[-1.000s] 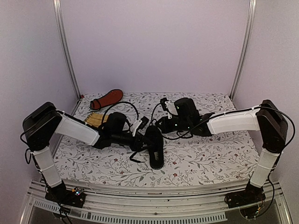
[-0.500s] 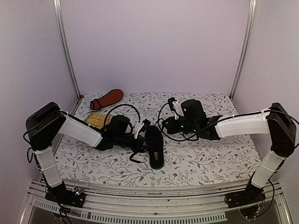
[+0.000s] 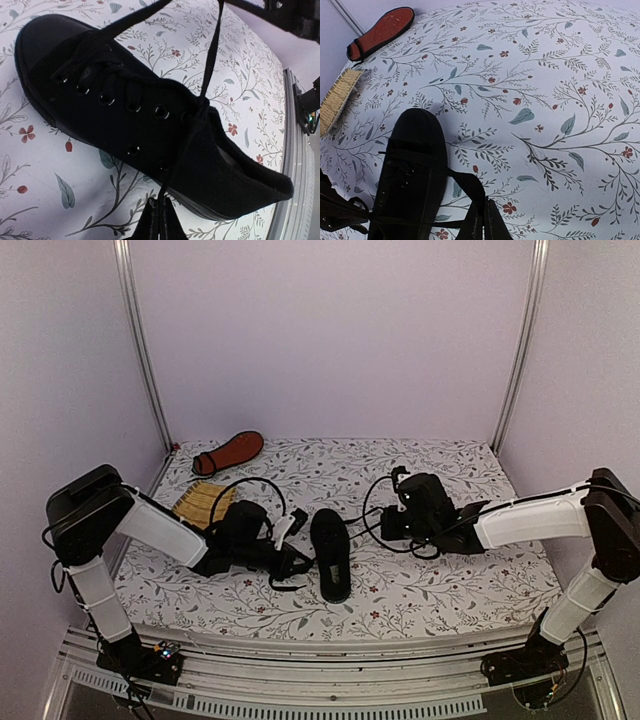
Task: Tie the shoes
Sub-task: Pick up the half-tied shoelace from the center of the board.
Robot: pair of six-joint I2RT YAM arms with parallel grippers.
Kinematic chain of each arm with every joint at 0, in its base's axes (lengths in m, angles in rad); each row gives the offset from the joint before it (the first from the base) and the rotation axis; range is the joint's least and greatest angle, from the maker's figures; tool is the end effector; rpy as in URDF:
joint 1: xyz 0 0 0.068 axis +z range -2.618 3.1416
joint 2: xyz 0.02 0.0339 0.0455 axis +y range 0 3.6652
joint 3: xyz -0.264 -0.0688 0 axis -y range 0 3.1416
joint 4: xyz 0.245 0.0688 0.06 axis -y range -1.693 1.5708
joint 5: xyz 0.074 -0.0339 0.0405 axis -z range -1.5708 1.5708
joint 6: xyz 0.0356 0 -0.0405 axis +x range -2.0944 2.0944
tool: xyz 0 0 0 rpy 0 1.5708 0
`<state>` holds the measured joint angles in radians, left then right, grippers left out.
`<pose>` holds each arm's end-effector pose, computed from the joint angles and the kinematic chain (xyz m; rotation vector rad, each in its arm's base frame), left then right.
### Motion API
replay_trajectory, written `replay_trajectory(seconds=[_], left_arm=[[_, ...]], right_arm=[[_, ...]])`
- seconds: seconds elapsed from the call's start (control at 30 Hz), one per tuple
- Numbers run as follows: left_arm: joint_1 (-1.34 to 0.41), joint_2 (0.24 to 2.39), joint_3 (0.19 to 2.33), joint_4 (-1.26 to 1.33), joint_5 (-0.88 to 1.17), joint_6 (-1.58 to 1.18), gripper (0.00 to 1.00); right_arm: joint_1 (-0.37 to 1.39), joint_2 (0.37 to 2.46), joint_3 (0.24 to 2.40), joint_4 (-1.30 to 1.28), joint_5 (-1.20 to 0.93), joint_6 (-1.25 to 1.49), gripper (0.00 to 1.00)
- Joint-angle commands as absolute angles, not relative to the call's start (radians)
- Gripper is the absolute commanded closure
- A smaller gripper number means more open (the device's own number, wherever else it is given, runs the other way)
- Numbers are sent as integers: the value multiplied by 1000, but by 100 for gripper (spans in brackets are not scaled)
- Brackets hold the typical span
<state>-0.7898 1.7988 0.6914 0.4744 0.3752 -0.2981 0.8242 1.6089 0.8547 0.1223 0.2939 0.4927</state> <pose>0.2225 -0.2430 0.1150 0.7856 2.2089 -0.9909 0.2364 0.2403 0.1894 -0.1998 2.1944 0.4248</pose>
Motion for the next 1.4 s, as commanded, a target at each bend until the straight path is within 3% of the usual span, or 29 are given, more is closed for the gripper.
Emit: replay_trajectory(seconds=[0.0, 0.17, 0.47, 0.63, 0.8, 0.93, 1.27, 1.37], left_arm=[[-801, 1774, 674, 489, 348, -325, 100], [-802, 1779, 673, 487, 324, -335, 100], [-802, 1788, 672, 491, 292, -350, 100], [-801, 1795, 686, 497, 358, -327, 100], [-800, 1799, 708, 471, 386, -285, 65], [-800, 1826, 729, 441, 386, -259, 56], [-800, 1860, 758, 374, 322, -242, 67], [-800, 1856, 753, 377, 316, -243, 80]], right_arm=[[809, 1615, 811, 60, 424, 577, 98], [796, 1647, 747, 38, 412, 659, 98], [797, 1639, 603, 186, 181, 784, 98], [796, 1581, 567, 225, 137, 785, 98], [797, 1540, 589, 252, 86, 718, 98], [797, 1534, 608, 256, 70, 693, 98], [797, 1492, 599, 249, 90, 692, 98], [797, 1478, 597, 243, 92, 695, 98]])
